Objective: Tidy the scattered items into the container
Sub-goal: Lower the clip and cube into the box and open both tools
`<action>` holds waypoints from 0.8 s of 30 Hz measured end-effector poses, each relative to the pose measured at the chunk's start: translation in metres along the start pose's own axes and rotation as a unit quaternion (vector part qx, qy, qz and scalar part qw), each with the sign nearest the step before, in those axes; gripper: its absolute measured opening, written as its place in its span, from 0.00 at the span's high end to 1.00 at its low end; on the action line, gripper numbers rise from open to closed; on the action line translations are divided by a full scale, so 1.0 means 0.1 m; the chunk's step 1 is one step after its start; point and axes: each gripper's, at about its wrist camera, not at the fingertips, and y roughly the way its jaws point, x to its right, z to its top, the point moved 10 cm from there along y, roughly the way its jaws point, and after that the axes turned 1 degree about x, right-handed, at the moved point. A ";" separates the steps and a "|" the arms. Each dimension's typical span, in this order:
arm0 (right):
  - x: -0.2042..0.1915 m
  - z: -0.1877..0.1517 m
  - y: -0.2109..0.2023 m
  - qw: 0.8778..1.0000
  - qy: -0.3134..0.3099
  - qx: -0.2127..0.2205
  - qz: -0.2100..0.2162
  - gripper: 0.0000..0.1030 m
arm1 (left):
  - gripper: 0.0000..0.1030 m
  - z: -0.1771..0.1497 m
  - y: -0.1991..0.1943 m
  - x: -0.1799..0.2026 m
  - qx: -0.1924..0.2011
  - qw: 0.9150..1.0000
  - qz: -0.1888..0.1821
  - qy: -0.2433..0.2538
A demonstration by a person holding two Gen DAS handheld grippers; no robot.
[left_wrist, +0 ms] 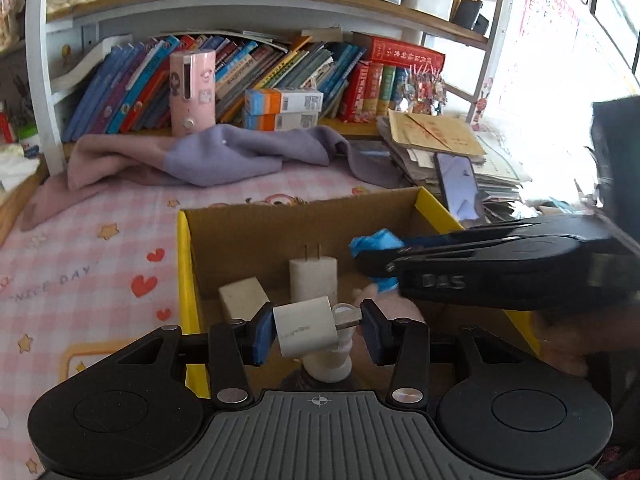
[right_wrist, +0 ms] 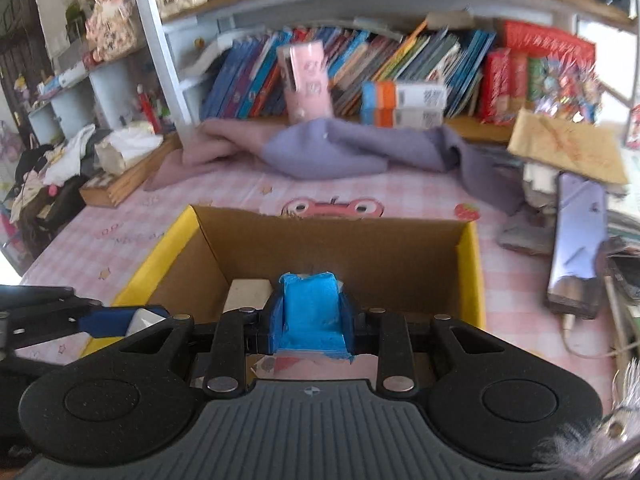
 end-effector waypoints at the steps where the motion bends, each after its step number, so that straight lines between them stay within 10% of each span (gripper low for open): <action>1: 0.00 0.00 0.06 1.000 -0.002 -0.008 0.002 0.74 | 0.58 -0.01 0.03 0.00 -0.008 1.000 0.003 0.002; 8: -0.04 -0.03 0.29 0.998 -0.015 -0.048 0.027 0.72 | 0.59 -0.06 0.19 -0.01 -0.041 0.999 0.016 0.002; 12: -0.03 0.00 0.27 0.999 -0.004 -0.036 0.040 0.44 | 0.55 -0.06 0.21 0.00 -0.045 0.999 0.020 0.005; 24: -0.12 0.09 -0.13 0.999 -0.007 0.028 0.022 0.16 | 0.19 0.04 -0.11 0.03 0.013 0.998 0.050 0.035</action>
